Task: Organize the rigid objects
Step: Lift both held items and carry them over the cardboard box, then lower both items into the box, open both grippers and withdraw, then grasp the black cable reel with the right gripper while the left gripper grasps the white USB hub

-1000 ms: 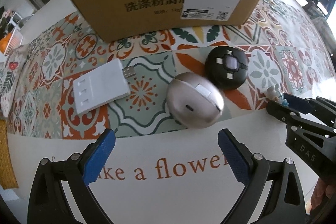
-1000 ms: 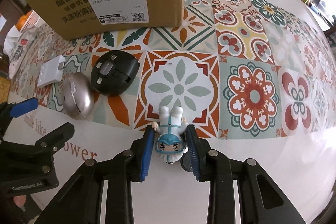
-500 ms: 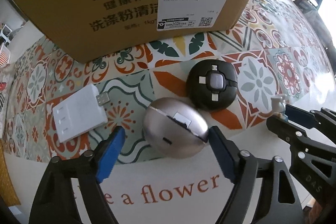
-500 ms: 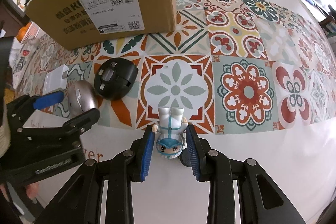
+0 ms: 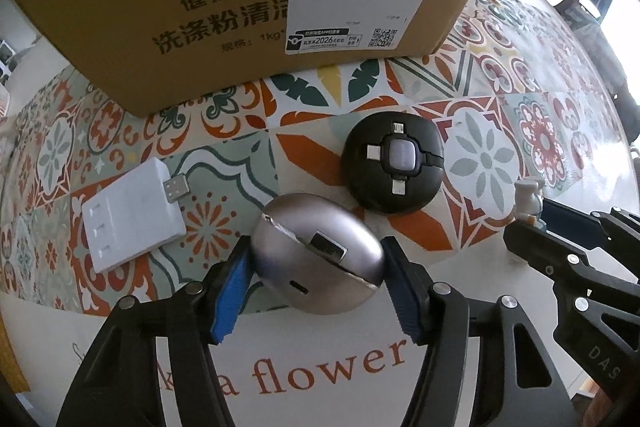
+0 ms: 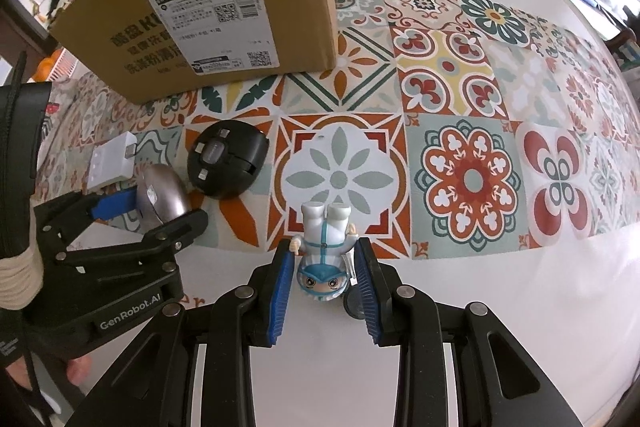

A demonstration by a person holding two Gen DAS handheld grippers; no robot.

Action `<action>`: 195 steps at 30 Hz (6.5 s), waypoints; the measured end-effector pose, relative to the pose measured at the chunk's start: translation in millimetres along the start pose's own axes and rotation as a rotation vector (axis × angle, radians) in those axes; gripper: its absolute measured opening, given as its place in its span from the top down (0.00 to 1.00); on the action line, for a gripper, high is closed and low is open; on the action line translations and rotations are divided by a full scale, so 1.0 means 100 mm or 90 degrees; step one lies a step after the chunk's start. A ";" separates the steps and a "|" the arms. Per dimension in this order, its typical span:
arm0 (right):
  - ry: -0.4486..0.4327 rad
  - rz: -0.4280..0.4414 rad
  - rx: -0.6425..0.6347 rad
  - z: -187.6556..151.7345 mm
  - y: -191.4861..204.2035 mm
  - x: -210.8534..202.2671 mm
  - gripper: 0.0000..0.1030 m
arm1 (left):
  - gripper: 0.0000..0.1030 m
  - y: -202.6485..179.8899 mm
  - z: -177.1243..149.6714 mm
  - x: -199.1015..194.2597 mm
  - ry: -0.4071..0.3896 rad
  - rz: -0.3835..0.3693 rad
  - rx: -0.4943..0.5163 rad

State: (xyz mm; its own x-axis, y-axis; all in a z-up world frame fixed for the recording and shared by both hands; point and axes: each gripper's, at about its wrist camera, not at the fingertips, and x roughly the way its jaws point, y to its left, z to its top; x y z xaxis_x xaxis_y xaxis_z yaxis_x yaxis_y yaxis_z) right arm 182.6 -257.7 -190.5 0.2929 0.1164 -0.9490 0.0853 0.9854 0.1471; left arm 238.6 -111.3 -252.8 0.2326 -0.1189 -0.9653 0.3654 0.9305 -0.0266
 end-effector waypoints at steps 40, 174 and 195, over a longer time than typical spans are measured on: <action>-0.220 0.065 -0.059 0.35 0.44 -1.37 0.77 | 0.40 0.22 0.21 -1.78 -0.229 -0.020 -0.011; -0.033 0.007 -0.121 0.44 0.78 0.34 0.40 | 0.01 0.96 -0.27 -0.53 -0.030 0.177 -0.174; -0.024 0.003 -0.119 0.52 0.82 0.50 0.43 | 0.02 1.09 -0.30 -0.45 -0.023 0.176 -0.194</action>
State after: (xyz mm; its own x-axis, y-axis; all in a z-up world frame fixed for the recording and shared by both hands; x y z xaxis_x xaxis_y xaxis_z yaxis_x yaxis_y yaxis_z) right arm 253.3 -177.5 -211.0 0.3284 0.1202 -0.9369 -0.0938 0.9911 0.0943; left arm 241.0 5.9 -220.0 0.3181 0.1431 -0.9372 0.0030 0.9884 0.1519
